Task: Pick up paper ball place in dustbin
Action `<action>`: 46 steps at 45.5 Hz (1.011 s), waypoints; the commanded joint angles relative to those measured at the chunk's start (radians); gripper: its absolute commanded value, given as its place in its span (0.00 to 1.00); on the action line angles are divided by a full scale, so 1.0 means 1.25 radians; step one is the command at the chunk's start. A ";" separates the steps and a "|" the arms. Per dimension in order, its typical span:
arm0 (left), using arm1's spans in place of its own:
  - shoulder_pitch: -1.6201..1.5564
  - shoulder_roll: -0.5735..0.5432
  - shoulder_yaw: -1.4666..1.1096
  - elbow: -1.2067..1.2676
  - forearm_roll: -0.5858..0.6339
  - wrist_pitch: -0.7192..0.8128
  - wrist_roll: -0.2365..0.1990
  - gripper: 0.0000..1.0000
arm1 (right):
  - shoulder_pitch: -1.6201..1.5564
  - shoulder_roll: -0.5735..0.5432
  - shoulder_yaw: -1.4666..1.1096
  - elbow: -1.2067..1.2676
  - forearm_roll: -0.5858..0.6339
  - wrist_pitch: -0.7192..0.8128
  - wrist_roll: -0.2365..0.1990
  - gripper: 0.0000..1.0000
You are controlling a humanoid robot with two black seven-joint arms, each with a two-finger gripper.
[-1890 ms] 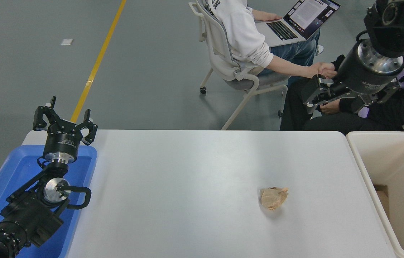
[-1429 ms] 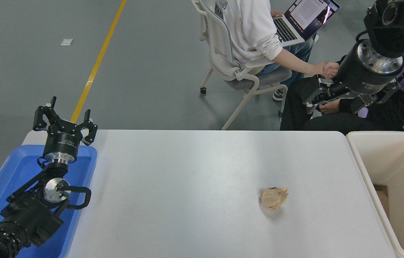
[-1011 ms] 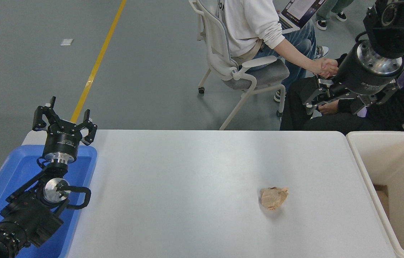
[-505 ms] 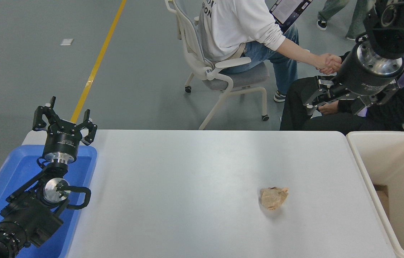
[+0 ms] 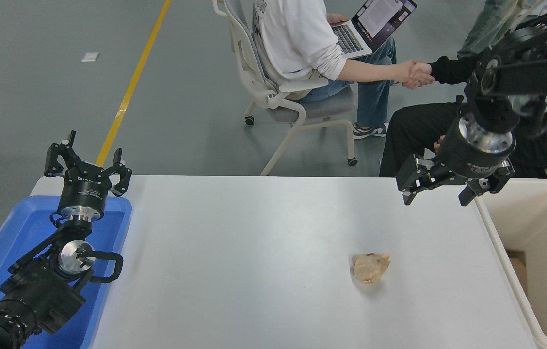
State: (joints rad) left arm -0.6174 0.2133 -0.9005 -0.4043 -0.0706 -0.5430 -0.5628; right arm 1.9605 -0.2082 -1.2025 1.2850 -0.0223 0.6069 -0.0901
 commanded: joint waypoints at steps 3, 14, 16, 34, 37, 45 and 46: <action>-0.001 0.000 0.000 -0.001 0.000 0.000 0.000 0.99 | -0.177 0.034 0.027 -0.005 0.002 -0.280 0.001 1.00; -0.001 0.000 0.000 -0.001 0.000 0.000 0.000 0.99 | -0.283 0.078 0.069 -0.069 0.004 -0.310 0.000 1.00; 0.001 0.000 -0.001 -0.001 0.000 0.000 0.000 0.99 | -0.301 0.083 0.069 -0.090 0.007 -0.314 0.000 1.00; 0.001 0.000 0.000 -0.001 0.000 0.000 0.000 0.99 | -0.458 0.158 0.124 -0.239 0.047 -0.337 -0.005 1.00; -0.001 0.000 -0.001 0.001 0.000 0.000 0.000 0.99 | -0.486 0.162 0.123 -0.266 0.040 -0.357 -0.006 1.00; -0.001 0.000 -0.001 -0.001 0.000 0.000 0.000 0.99 | -0.525 0.167 0.120 -0.292 0.001 -0.364 -0.009 1.00; -0.001 0.000 0.000 -0.001 0.000 0.000 0.000 0.99 | -0.529 0.167 0.121 -0.295 -0.010 -0.365 -0.009 1.00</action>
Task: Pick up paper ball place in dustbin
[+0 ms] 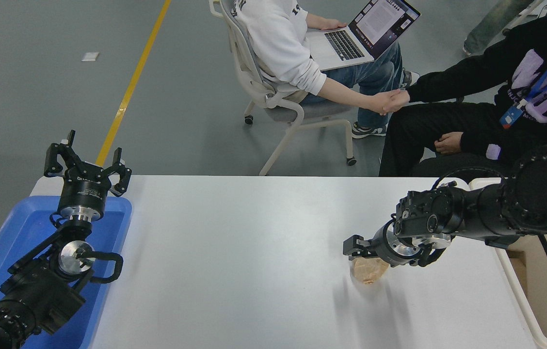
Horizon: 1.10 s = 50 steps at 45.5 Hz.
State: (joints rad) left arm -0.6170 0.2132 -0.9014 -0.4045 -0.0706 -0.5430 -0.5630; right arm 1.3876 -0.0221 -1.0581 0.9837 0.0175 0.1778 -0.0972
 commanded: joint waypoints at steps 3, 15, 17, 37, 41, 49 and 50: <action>-0.001 0.000 0.000 0.000 0.000 0.000 0.000 0.99 | -0.080 0.018 0.007 -0.062 -0.062 -0.022 -0.003 1.00; 0.000 0.000 0.001 0.000 0.000 0.000 0.000 0.99 | -0.094 0.018 0.011 -0.079 -0.059 -0.026 -0.004 1.00; -0.001 0.000 0.000 0.000 0.000 0.000 0.000 0.99 | -0.100 0.018 0.018 -0.080 -0.058 -0.028 -0.004 1.00; 0.000 0.000 0.000 0.001 0.000 0.000 0.000 0.99 | -0.105 0.018 0.041 -0.073 -0.039 -0.051 -0.004 0.00; 0.000 0.000 0.001 0.000 0.000 0.000 0.000 0.99 | -0.099 0.013 0.040 -0.069 -0.004 -0.049 -0.004 0.00; -0.001 0.000 0.000 0.001 0.000 0.000 0.000 0.99 | -0.063 -0.019 0.033 -0.048 0.055 -0.048 -0.004 0.00; -0.001 0.000 0.000 0.000 0.000 0.000 0.000 0.99 | -0.060 -0.023 0.032 -0.047 0.055 -0.047 -0.004 0.00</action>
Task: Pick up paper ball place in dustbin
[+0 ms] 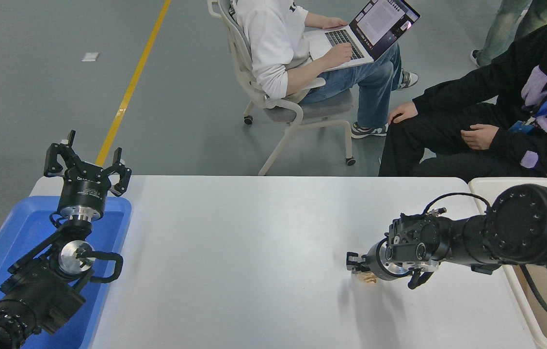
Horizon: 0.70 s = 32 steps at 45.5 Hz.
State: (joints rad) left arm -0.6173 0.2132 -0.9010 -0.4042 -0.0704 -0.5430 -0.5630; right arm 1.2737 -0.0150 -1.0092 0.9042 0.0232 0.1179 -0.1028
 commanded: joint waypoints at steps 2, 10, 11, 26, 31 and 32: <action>0.000 0.000 -0.001 -0.001 0.000 0.000 0.000 0.99 | 0.041 -0.032 -0.011 0.022 0.050 0.004 0.000 0.00; -0.001 0.000 -0.001 -0.001 0.000 0.000 0.000 0.99 | 0.111 -0.073 -0.039 0.096 0.049 0.011 0.002 0.00; -0.001 0.000 -0.001 0.001 0.000 0.000 0.000 0.99 | 0.127 -0.079 -0.043 0.107 0.050 0.012 0.002 0.00; -0.001 0.000 0.000 -0.001 0.001 0.000 0.000 0.99 | 0.402 -0.152 -0.095 0.357 0.049 0.137 0.005 0.00; -0.001 0.000 0.000 -0.001 0.000 0.000 0.000 0.99 | 0.485 -0.178 -0.095 0.360 0.050 0.288 0.010 0.00; -0.001 0.000 0.000 -0.001 0.000 0.000 0.000 0.99 | 0.505 -0.183 -0.093 0.361 0.051 0.329 0.011 0.00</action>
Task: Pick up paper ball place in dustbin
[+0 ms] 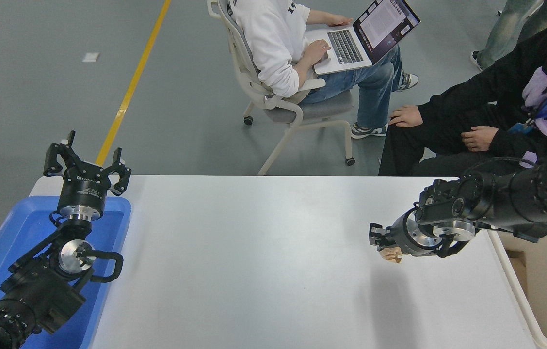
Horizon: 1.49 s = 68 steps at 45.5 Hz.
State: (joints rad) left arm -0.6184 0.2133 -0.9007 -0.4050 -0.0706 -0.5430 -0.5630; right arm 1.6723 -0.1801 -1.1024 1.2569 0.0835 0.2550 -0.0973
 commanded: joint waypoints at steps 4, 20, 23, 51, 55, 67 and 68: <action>0.000 0.000 0.000 0.001 0.001 0.000 0.000 0.99 | 0.248 -0.062 -0.015 0.079 0.003 0.338 0.008 0.00; 0.001 0.000 0.000 0.000 0.000 0.000 0.000 0.99 | 0.532 -0.130 -0.024 0.153 0.051 0.424 0.008 0.00; 0.001 0.000 0.000 0.001 0.000 0.000 0.000 0.99 | 0.568 -0.142 -0.030 0.153 0.051 0.424 0.008 0.00; 0.001 0.000 0.000 0.001 0.000 0.000 0.000 0.99 | 0.637 -0.131 -0.206 0.143 0.045 0.424 0.007 0.00; 0.001 -0.001 0.000 0.001 0.000 0.000 0.000 0.99 | 0.632 -0.147 -0.254 0.141 0.040 0.424 0.007 0.00; 0.001 -0.001 0.000 0.001 0.000 0.000 0.000 0.99 | 0.613 -0.262 -0.416 0.138 0.026 0.380 0.005 0.00; 0.001 -0.001 0.000 0.001 0.000 0.000 0.000 0.99 | 0.606 -0.282 -0.421 0.137 0.026 0.369 0.005 0.00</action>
State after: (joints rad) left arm -0.6166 0.2123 -0.9004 -0.4040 -0.0703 -0.5430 -0.5630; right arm 2.4562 -0.4142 -1.4803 1.4343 0.1279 0.7733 -0.0901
